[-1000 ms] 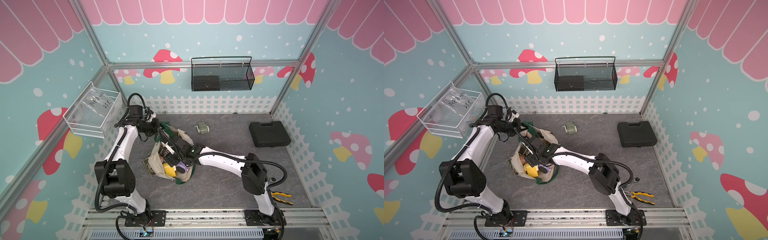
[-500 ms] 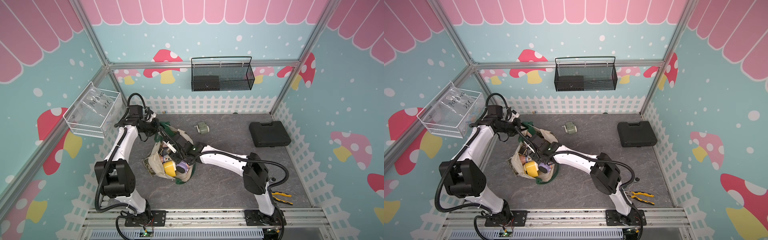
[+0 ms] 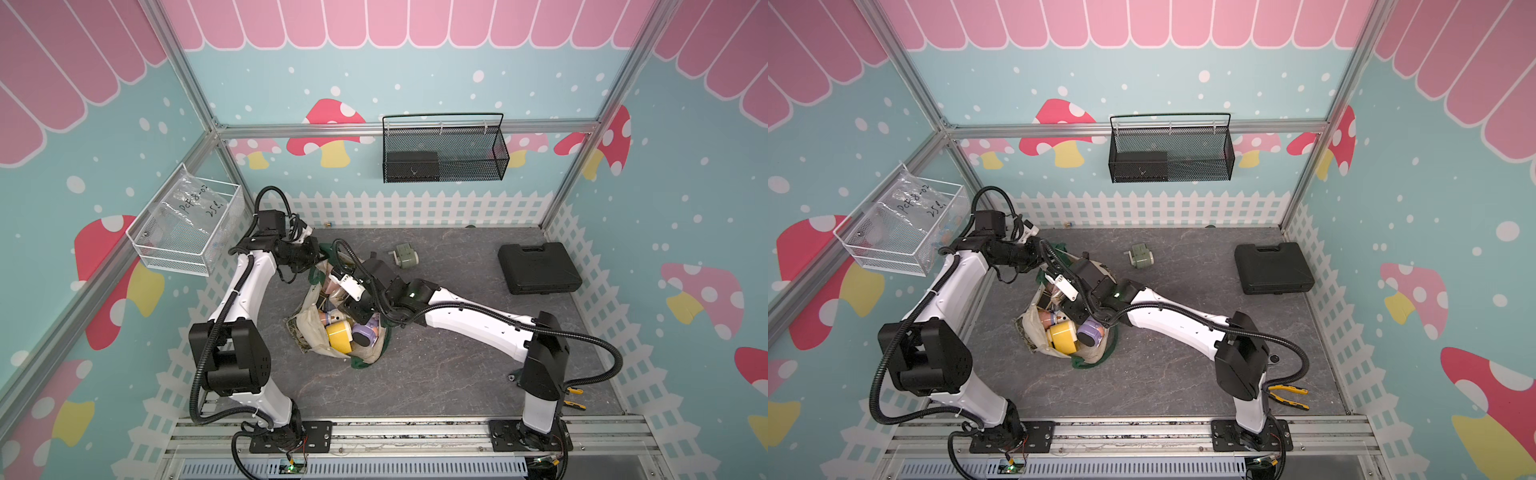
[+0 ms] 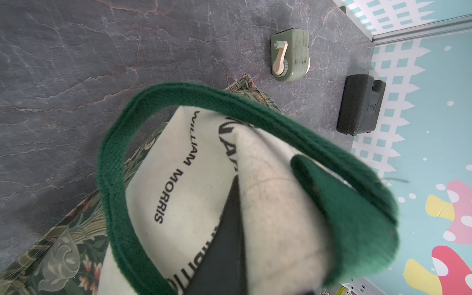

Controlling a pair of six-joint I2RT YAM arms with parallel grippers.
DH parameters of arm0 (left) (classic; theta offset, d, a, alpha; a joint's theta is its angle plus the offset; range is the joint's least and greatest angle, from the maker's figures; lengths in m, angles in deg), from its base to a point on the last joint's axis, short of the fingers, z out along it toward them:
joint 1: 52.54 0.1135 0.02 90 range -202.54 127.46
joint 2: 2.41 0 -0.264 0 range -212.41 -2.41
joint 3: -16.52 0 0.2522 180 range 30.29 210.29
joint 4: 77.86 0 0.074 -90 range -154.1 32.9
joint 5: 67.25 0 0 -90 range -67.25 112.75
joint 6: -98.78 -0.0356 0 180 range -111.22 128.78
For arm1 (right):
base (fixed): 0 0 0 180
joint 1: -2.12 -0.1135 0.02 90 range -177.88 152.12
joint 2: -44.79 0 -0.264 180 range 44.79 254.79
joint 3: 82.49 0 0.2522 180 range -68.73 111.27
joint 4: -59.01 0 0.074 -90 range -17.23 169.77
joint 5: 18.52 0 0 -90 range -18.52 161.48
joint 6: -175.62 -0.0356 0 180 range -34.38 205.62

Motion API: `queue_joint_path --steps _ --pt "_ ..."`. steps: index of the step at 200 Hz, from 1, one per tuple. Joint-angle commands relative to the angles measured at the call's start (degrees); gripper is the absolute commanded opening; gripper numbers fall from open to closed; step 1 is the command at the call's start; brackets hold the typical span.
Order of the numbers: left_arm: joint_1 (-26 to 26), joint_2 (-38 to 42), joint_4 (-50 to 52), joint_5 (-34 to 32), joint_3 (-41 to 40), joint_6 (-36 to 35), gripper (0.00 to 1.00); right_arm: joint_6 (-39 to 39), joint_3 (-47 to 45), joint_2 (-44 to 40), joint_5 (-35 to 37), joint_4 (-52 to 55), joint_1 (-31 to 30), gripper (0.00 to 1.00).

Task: Take out the pencil sharpeners from the tote bags
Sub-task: Pick up the pencil sharpener from the canvas bag.

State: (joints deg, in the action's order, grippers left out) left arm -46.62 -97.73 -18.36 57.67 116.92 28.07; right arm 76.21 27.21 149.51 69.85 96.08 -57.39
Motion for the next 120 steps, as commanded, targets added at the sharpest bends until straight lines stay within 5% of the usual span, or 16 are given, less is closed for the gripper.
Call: queue_joint_path --steps 1,69,120 --pt "0.41 1.99 -3.32 0.34 0.31 -0.31 0.0 1.11 -2.3 -5.15 -3.43 -2.58 1.57 0.35" --pt "0.5 2.09 -3.24 0.24 0.31 -0.22 0.0 -3.07 -14.87 -17.16 -10.59 -8.65 15.6 0.35" --pt "0.52 2.0 -3.25 0.28 0.35 -0.21 0.0 -9.07 -24.02 -15.41 -15.81 -16.42 27.47 0.35"
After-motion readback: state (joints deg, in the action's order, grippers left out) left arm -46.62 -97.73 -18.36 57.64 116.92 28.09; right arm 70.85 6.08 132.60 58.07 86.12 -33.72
